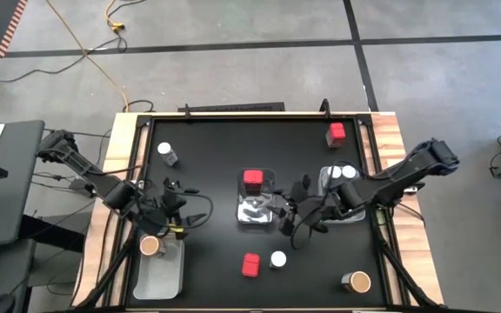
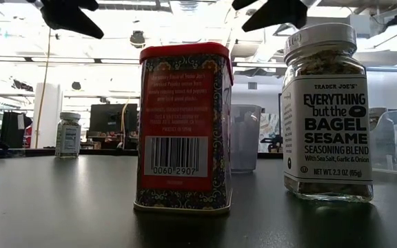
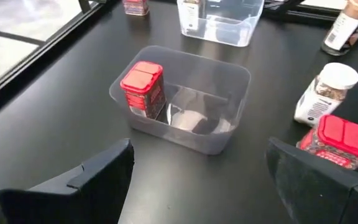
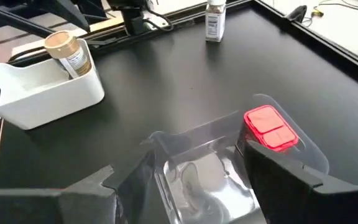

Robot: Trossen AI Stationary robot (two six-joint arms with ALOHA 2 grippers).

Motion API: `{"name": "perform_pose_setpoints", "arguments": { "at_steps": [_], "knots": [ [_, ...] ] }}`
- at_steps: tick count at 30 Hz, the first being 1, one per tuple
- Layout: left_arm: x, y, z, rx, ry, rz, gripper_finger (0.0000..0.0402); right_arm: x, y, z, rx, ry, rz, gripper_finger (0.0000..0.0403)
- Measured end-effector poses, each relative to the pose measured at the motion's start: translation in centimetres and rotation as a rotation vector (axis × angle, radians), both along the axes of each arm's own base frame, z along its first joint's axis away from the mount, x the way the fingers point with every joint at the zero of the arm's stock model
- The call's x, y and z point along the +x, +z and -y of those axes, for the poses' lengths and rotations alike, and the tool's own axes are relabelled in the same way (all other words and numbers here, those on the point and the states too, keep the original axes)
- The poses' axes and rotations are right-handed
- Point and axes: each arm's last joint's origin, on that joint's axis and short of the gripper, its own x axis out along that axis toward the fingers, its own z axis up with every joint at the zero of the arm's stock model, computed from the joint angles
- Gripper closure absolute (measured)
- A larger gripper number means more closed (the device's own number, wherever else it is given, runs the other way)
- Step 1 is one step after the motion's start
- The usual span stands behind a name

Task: Sort spices by type
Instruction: Put the red seasoning can into the black bin

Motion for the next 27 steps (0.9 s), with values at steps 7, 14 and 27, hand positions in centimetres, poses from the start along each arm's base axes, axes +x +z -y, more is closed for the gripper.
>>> {"name": "perform_pose_setpoints", "arguments": {
  "at_steps": [7, 14, 27],
  "knots": [
    [0.3, 0.0, -0.5, 0.005, 0.022, -0.003, 0.0056, 0.5, -0.9, -0.6, 0.132, -0.014, -0.004, 0.0131],
    [0.0, -0.4, -0.8, 0.087, -0.002, -0.073, 0.0056, 1.9, -0.9, -1.7, 0.113, 0.013, -0.034, 0.0131],
    [-1.3, -0.6, -1.1, 0.230, -0.106, -0.158, 0.0056, 9.8, 1.5, -5.3, 0.208, -0.248, -0.300, 0.0131]
  ]
}}
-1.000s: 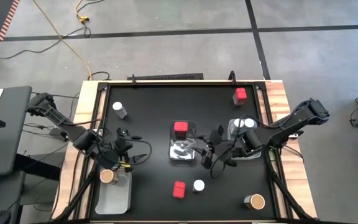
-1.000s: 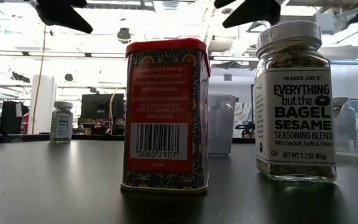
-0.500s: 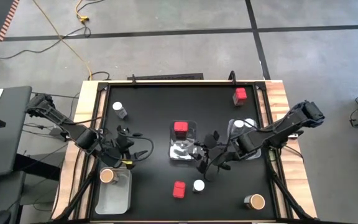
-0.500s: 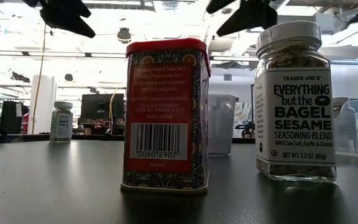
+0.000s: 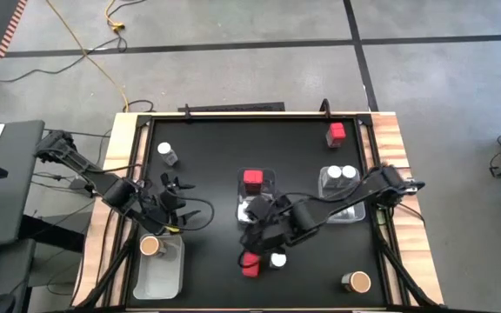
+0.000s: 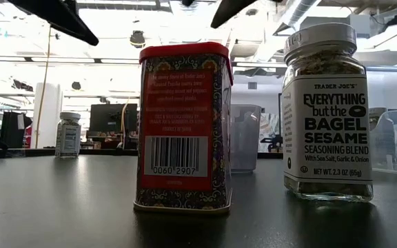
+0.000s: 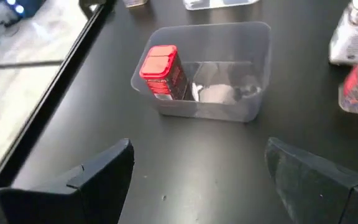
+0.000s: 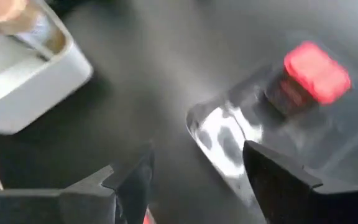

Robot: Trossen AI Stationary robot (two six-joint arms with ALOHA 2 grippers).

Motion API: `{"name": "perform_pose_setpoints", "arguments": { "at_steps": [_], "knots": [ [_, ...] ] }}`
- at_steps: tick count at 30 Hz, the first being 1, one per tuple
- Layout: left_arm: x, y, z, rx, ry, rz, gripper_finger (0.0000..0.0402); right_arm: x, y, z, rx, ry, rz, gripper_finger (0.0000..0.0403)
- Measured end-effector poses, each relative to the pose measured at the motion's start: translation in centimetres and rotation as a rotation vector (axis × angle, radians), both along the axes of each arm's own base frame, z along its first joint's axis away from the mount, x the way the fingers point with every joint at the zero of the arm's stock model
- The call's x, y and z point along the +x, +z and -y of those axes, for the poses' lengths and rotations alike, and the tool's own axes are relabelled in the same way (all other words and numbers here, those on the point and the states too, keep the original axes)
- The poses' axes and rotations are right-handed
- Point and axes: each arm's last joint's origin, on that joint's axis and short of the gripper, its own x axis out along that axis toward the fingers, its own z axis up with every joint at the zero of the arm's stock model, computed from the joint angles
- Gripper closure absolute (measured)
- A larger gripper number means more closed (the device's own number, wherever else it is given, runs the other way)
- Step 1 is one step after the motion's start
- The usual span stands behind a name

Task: Sort spices by type
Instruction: Put the red seasoning can into the black bin

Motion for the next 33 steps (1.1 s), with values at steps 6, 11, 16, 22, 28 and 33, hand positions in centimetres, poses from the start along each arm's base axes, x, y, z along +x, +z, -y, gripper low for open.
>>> {"name": "perform_pose_setpoints", "arguments": {
  "at_steps": [6, 11, 16, 22, 28, 33],
  "knots": [
    [-3.4, -0.4, -1.6, -0.068, -0.113, 0.035, 0.0056, 1.7, 0.0, -0.8, 0.170, -0.305, 0.015, 0.0131],
    [-5.8, -0.5, -2.8, -0.147, -0.217, 0.085, 0.0056, 2.7, -0.6, -1.7, 0.287, -0.449, 0.038, 0.0131],
    [-6.9, -0.4, -3.3, -0.229, -0.303, 0.095, 0.0056, 3.1, -1.2, -2.4, 0.419, -0.491, 0.012, 0.0131],
    [-7.1, -0.5, -3.2, -0.249, -0.354, 0.075, 0.0056, 2.5, -1.0, -3.0, 0.408, -0.448, -0.023, 0.0131],
    [-6.6, -0.8, -2.9, -0.224, -0.357, 0.047, 0.0056, 2.3, -0.7, -3.2, 0.240, -0.083, -0.140, 0.0131],
    [-6.1, -1.1, -2.5, -0.204, -0.354, 0.013, 0.0056, 2.4, -0.8, -3.1, 0.072, 0.370, -0.276, 0.0131]
  ]
}}
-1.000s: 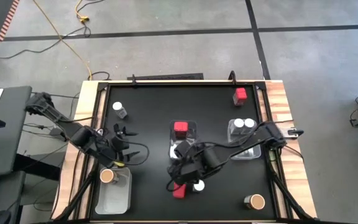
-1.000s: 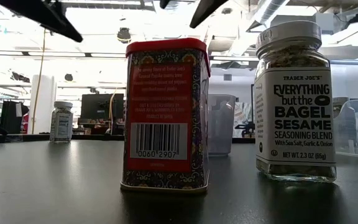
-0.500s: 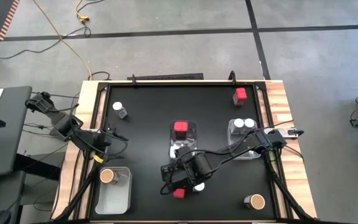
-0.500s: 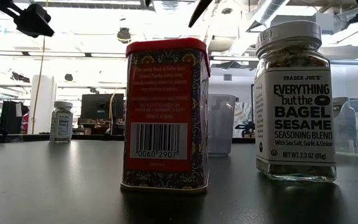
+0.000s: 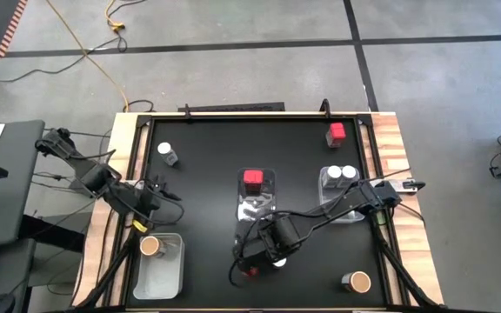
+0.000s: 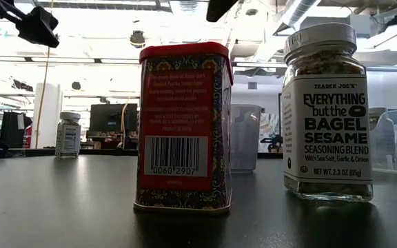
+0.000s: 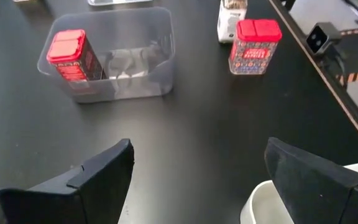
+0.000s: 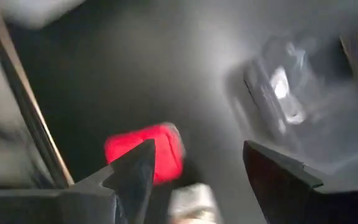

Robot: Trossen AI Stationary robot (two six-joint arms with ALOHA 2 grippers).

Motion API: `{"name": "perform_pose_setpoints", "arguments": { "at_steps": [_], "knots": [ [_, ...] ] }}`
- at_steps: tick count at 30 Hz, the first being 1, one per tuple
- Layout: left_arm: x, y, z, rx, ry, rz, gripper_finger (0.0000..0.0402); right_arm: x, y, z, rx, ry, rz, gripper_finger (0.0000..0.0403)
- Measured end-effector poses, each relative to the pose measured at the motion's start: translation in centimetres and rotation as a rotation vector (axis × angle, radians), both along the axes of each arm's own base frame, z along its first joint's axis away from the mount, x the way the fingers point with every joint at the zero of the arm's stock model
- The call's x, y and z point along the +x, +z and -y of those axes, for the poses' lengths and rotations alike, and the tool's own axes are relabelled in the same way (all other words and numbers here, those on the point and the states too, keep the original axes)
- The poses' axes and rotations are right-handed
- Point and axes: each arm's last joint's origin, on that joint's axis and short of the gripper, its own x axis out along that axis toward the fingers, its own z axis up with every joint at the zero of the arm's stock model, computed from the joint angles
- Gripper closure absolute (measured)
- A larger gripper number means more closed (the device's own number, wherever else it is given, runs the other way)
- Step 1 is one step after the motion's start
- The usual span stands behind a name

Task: Sort spices by type
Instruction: Put the red seasoning can into the black bin

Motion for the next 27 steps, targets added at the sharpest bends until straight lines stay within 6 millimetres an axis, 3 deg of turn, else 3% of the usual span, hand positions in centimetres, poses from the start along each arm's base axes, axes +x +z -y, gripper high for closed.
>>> {"name": "perform_pose_setpoints", "arguments": {
  "at_steps": [9, 15, 21, 27],
  "knots": [
    [1.0, -0.8, 0.7, 0.021, 0.016, -0.060, 0.0056, 0.0, 0.0, -0.4, -0.349, 0.933, -0.063, 0.0131],
    [1.2, -1.0, 0.9, -0.018, 0.051, -0.078, 0.0056, 0.3, -0.8, -0.7, -0.489, 1.311, -0.101, 0.0131],
    [1.2, -0.9, 0.9, -0.083, 0.094, -0.083, 0.0056, 1.4, -4.0, -2.3, -0.513, 1.514, -0.105, 0.0131],
    [1.2, -0.9, 0.9, -0.096, 0.101, -0.081, 0.0056, 2.1, -5.2, -2.4, -0.516, 1.502, -0.100, 0.0131]
  ]
}}
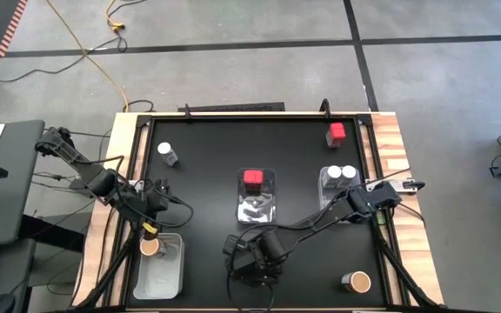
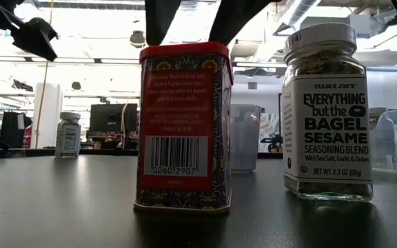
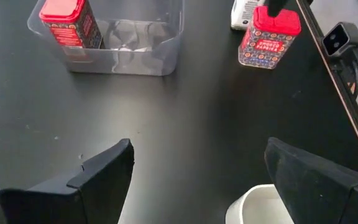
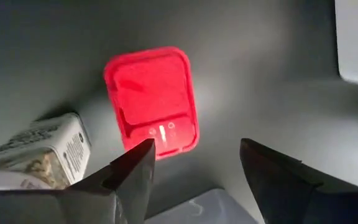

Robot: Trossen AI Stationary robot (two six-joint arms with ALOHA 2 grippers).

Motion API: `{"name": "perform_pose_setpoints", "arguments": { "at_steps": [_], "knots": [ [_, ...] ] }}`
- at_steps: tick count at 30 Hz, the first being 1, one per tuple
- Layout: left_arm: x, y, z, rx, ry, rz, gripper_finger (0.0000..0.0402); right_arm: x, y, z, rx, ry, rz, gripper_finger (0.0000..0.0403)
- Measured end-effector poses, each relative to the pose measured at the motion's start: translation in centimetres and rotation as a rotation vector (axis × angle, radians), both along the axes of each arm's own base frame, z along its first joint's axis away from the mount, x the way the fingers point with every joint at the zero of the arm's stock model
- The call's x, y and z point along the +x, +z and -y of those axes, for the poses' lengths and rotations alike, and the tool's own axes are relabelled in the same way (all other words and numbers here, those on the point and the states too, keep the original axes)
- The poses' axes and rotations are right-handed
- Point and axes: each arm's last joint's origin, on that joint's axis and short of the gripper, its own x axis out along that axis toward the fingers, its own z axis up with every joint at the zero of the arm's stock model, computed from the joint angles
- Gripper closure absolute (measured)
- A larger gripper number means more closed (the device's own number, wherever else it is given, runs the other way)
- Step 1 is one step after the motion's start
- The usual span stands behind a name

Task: Sort spices by type
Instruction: Put the red seasoning can into the black bin

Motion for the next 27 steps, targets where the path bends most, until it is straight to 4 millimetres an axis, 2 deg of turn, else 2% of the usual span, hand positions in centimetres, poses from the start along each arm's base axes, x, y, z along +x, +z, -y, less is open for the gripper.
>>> {"name": "perform_pose_setpoints", "arguments": {
  "at_steps": [8, 19, 23, 27],
  "knots": [
    [0.00, 0.01, 0.00, -0.006, 0.004, 0.000, 0.0056, -0.13, 0.55, 0.02, 0.079, -0.194, 0.011, 0.0131],
    [0.00, 0.00, 0.00, -0.005, 0.005, 0.000, 0.0056, -0.18, 0.54, -0.15, 0.121, -0.200, -0.008, 0.0130],
    [-0.01, -0.01, -0.01, -0.004, 0.005, -0.001, 0.0056, -0.18, 0.55, -0.13, 0.121, -0.200, -0.008, 0.0110],
    [-0.06, -0.09, -0.05, 0.003, 0.006, -0.010, 0.0056, -0.17, 0.56, -0.11, 0.120, -0.196, -0.008, 0.0068]
  ]
}}
